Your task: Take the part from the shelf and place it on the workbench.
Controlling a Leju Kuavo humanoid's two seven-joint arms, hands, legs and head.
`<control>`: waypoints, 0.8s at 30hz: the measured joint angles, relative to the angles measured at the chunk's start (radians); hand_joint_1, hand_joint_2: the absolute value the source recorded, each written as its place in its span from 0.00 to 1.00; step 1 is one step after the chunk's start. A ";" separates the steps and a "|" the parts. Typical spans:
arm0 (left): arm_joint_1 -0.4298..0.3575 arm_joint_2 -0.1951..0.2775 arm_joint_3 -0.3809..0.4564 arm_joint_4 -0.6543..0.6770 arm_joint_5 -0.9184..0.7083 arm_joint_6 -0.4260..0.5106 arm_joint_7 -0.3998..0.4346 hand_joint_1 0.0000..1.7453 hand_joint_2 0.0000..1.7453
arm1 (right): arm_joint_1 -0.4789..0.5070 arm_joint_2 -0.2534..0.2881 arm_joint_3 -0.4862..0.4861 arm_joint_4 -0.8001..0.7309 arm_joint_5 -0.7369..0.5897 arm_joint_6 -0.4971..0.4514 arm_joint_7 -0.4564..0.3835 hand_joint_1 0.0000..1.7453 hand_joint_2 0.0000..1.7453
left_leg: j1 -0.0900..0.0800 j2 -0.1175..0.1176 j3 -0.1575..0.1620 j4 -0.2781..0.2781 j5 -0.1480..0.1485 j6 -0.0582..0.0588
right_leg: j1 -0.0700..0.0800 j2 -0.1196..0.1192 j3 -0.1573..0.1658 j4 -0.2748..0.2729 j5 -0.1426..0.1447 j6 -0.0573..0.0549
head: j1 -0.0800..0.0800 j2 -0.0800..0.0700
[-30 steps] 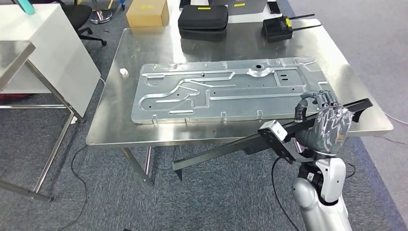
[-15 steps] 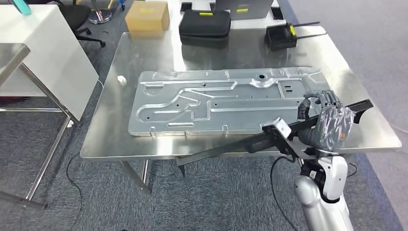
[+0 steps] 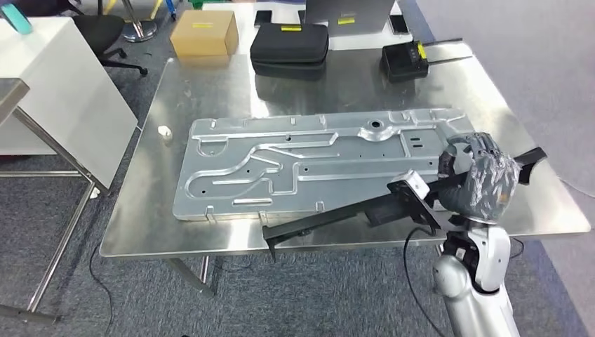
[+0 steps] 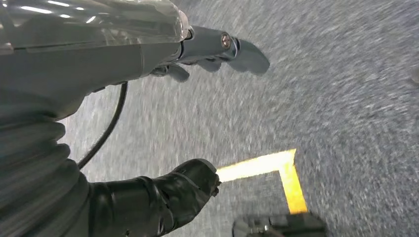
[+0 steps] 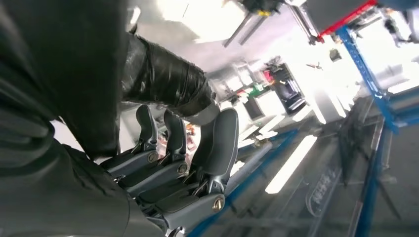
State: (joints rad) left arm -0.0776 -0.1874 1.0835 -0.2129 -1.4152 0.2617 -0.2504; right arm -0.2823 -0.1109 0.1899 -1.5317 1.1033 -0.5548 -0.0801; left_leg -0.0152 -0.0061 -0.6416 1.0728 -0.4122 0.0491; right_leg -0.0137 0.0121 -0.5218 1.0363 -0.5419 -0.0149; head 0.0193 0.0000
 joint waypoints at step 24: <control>-0.005 -0.007 -0.002 0.000 -0.005 0.029 0.008 0.00 1.00 | 0.001 -0.004 -0.008 0.010 -0.006 0.001 -0.002 1.00 1.00 | 0.028 0.002 -0.029 0.219 -0.207 -0.060 | -0.012 -0.014 -0.062 -0.003 0.068 -0.005 | -0.005 0.000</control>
State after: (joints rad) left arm -0.0828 -0.1945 1.0815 -0.2132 -1.4206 0.2907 -0.2428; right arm -0.2811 -0.1149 0.1823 -1.5217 1.0971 -0.5538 -0.0816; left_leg 0.0132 -0.0040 -0.6701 1.2920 -0.6190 -0.0105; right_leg -0.0262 -0.0020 -0.5840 1.0337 -0.4738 -0.0199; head 0.0143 0.0000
